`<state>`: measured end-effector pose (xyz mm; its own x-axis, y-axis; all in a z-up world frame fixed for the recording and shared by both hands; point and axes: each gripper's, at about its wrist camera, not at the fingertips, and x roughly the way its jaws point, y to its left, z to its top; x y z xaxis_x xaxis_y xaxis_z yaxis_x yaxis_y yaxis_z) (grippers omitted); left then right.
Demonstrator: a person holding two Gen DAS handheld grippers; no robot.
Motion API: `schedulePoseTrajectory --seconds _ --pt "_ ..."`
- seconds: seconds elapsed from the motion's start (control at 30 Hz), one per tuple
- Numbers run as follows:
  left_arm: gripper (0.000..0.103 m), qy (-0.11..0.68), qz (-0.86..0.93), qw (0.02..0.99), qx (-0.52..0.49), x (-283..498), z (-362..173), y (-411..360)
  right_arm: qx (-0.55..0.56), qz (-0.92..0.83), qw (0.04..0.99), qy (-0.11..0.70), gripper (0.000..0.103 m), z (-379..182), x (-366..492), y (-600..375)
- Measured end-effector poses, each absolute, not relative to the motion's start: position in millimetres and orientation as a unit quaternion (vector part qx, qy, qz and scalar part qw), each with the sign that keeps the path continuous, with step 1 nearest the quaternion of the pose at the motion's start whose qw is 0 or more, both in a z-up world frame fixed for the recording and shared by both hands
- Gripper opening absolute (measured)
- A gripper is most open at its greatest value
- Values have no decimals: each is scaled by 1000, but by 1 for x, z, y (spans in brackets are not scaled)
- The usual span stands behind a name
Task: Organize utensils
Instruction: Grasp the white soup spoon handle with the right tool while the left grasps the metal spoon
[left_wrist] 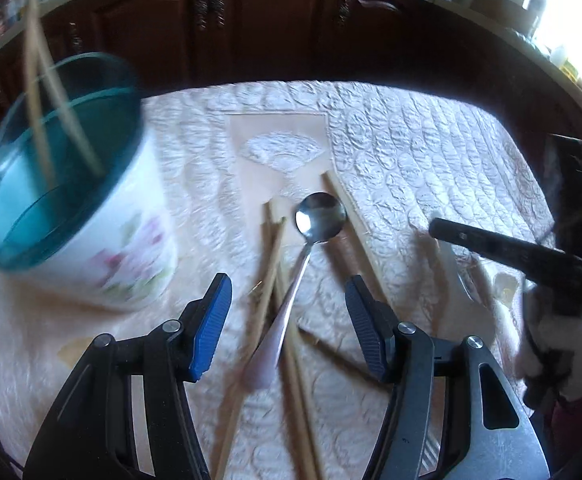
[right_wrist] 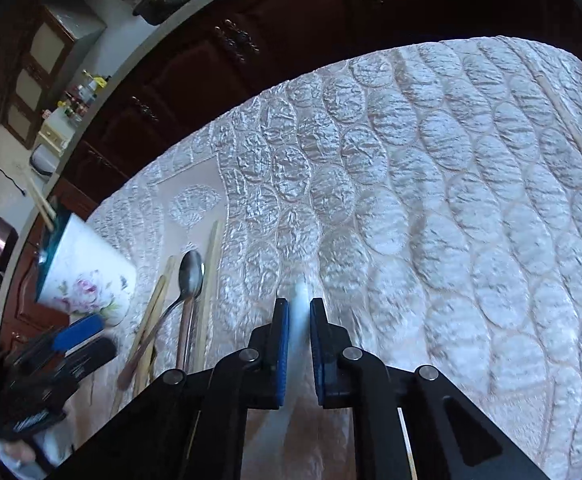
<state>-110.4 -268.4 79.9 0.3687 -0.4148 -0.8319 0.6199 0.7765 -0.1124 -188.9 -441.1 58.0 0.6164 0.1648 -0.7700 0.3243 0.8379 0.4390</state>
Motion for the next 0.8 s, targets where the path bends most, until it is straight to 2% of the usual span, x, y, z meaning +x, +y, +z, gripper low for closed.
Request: schedulePoseTrajectory --seconds 0.2,0.37,0.73,0.77,0.8 --pt "33 478 -325 798 173 -97 62 -303 291 -50 852 432 10 58 -211 -451" --pt "30 474 -303 792 238 -93 48 -326 295 -43 852 431 9 56 -217 -453" --pt "30 461 -292 783 297 -76 39 -352 299 -34 848 437 9 49 -205 -450" --pt "26 459 -295 782 303 -77 39 -354 298 -32 848 437 9 49 -204 -449" --pt "16 456 -299 781 306 -78 39 -357 297 -31 848 437 9 50 -204 -448"
